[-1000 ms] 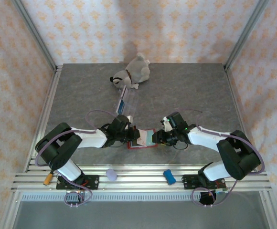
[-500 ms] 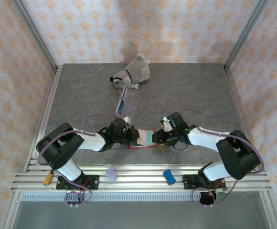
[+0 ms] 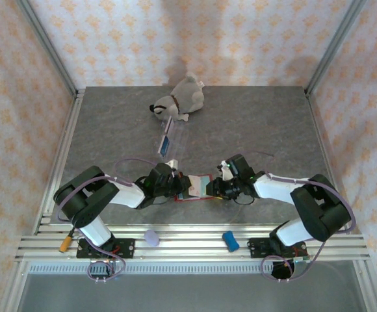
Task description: Put the credit cards into the card holder
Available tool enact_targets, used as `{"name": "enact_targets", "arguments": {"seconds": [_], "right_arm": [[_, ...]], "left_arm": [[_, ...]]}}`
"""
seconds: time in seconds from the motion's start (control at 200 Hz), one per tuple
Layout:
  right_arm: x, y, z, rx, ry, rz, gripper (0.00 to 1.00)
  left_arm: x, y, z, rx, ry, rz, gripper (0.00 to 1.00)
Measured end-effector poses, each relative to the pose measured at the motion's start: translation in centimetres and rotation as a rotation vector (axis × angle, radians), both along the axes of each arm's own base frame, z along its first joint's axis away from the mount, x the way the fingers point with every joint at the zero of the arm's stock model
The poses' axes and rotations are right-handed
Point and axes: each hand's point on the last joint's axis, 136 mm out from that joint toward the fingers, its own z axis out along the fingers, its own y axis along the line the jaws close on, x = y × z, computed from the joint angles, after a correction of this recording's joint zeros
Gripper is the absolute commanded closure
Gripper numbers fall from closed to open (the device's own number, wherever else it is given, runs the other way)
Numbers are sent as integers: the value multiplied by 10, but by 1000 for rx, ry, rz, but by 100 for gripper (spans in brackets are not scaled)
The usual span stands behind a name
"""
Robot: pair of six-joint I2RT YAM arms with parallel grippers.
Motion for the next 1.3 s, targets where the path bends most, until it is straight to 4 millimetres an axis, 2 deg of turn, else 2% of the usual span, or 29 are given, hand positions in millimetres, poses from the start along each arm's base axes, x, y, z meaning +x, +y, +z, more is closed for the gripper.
{"name": "enact_targets", "arguments": {"seconds": [0.391,0.526,0.691,0.796,0.936,1.106,1.302], "right_arm": [[-1,1,1,4,-1,0,63],[-3,-5,6,-30,-32,1,55],[1,-12,25,-83,-122,-8,48],[7,-12,35,-112,-183,-17,43],[12,-14,34,-164,-222,-38,37],[20,-15,32,-220,-248,-59,34],[26,3,29,-260,-268,-28,34]], "left_arm": [[0,-5,4,6,-20,4,74],[-1,-5,7,18,-22,5,69],[-1,-3,9,50,-15,6,60],[-1,3,11,79,-24,13,53],[0,13,13,127,-26,23,44],[5,28,14,159,-18,56,41],[4,47,13,207,-5,82,40]]}}
